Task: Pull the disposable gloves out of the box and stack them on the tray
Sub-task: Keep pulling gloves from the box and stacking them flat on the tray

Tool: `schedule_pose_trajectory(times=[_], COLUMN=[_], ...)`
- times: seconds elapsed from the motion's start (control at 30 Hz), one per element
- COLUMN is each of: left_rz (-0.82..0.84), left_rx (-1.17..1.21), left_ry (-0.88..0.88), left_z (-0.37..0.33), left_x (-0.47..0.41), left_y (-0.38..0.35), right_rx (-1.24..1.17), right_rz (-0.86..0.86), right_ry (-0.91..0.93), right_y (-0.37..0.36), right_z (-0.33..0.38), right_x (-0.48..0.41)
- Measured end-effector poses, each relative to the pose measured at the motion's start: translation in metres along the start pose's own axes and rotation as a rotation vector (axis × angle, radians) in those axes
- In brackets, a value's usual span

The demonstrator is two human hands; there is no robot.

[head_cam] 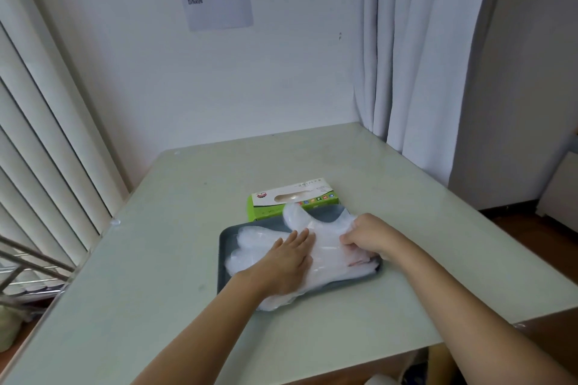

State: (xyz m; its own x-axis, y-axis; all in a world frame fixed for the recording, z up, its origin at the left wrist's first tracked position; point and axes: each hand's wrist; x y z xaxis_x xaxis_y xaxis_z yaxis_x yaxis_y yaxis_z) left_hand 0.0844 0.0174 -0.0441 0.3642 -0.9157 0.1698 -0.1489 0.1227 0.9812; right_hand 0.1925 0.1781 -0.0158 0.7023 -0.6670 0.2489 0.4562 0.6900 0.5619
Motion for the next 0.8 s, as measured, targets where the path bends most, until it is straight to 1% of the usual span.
schedule_pose_trajectory(times=[0.07, 0.1, 0.17, 0.2, 0.23, 0.27, 0.3, 0.37, 0.4, 0.43, 0.47, 0.63, 0.7, 0.8], left_rz=[-0.012, -0.017, -0.026, -0.029, -0.029, -0.03, -0.03, -0.039, -0.046, -0.047, -0.045, -0.03, -0.008, 0.028], left_rx=[0.006, 0.014, 0.019, 0.021, 0.024, 0.026, 0.026, 0.021, 0.015, 0.009, 0.006, -0.008, -0.022, -0.056], left_ry=[-0.001, 0.0, 0.004, 0.007, 0.01, 0.013, 0.015, 0.013, 0.011, 0.01, 0.014, 0.067, 0.105, 0.168], left_z=[0.0, 0.0, 0.001, 0.001, 0.001, 0.002, 0.002, 0.002, 0.002, 0.001, 0.0, 0.0, 0.004, 0.015], left_x=[0.001, 0.001, 0.001, 0.001, 0.001, 0.0, 0.0, -0.001, 0.0, 0.0, 0.0, 0.005, 0.01, 0.019], left_y=[-0.004, -0.005, -0.007, -0.008, -0.009, -0.009, -0.01, -0.011, -0.011, -0.01, -0.009, -0.01, -0.01, -0.009], right_rx=[-0.037, -0.021, 0.048, 0.035, -0.005, -0.062, -0.134, -0.254, -0.263, -0.225, -0.138, 0.529, 0.619, 0.618], right_rz=[-0.018, -0.075, -0.293, -0.388, -0.432, -0.414, -0.341, -0.106, -0.008, 0.056, 0.093, 0.118, 0.181, 0.296], right_ry=[0.022, 0.072, 0.221, 0.314, 0.409, 0.473, 0.501, 0.445, 0.398, 0.359, 0.34, 0.349, 0.304, 0.238], right_y=[0.002, 0.003, 0.002, -0.001, -0.006, -0.013, -0.021, -0.037, -0.044, -0.049, -0.053, -0.048, -0.038, -0.024], right_z=[0.002, 0.003, 0.007, 0.009, 0.011, 0.014, 0.018, 0.022, 0.022, 0.02, 0.017, -0.004, -0.007, -0.006], right_x=[0.004, 0.006, 0.012, 0.015, 0.019, 0.023, 0.027, 0.033, 0.034, 0.033, 0.031, 0.027, 0.027, 0.027])
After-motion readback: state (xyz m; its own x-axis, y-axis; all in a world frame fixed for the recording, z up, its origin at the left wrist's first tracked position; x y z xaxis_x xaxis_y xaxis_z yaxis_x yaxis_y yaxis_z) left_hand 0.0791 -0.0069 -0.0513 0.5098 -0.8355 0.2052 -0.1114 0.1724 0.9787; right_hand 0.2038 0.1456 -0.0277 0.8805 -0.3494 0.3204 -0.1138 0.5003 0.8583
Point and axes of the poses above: each hand's wrist, its own x-axis away from the middle knuckle, its own y-axis out of the back of the hand, z = x × y, and after that the axes turned 8 degrees about -x, right-handed
